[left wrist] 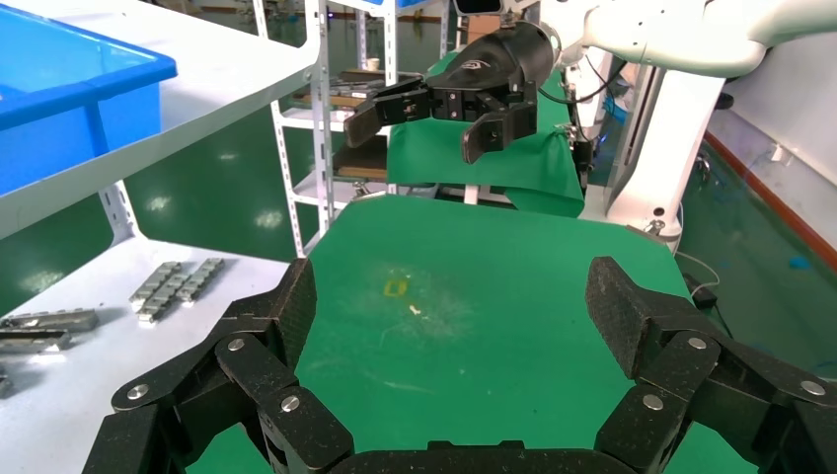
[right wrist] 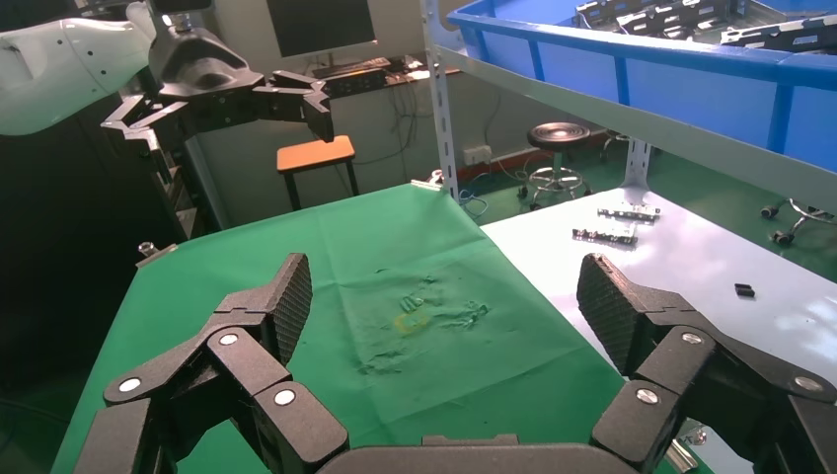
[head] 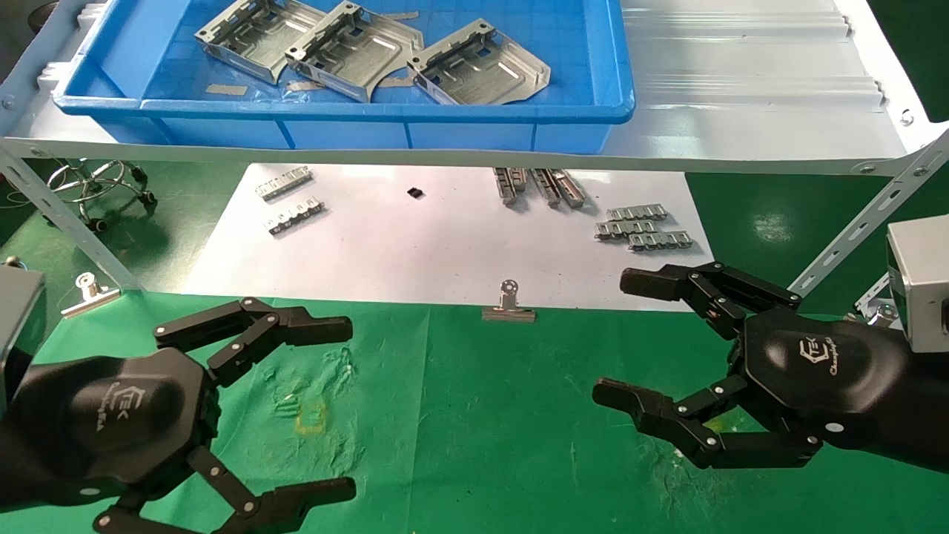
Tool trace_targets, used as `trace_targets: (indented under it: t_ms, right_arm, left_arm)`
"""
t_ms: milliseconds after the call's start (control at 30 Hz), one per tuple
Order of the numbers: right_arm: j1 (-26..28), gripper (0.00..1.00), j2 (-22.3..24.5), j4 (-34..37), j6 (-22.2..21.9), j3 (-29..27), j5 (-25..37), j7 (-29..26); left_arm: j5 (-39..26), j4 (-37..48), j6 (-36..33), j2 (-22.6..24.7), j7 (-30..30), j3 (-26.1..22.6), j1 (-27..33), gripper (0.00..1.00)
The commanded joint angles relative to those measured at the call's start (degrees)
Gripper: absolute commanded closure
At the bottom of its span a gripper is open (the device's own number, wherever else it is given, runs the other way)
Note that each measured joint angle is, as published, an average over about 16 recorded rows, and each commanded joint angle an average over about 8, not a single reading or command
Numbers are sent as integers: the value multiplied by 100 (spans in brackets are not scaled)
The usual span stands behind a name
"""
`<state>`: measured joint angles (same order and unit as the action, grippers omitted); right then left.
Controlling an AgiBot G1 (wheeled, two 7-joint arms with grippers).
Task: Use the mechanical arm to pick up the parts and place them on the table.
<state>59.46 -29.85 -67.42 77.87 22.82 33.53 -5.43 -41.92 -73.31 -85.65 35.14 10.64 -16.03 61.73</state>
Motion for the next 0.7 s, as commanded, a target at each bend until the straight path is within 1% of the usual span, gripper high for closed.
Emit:
trace_targets:
  t_ms: [33,400,433,667,700]
  right_arm:
    - [0,0,0,0,0,0,0,0]
    - [0,0,0,0,0,0,0,0]
    - [0,7,0,0,0,0,0,0]
    - [0,95,0,0,0,0,0,0]
    - [0,100,0,0,0,0,0,0]
  left_arm:
    - [0,0,0,0,0,0,0,0]
    - [0,0,0,0,0,0,0,0]
    - [0,0,0,0,0,0,0,0]
    - [1,-3,-1,-1,1,0,-2,0]
    - [1,-2,1,-1,2,0,-2,0]
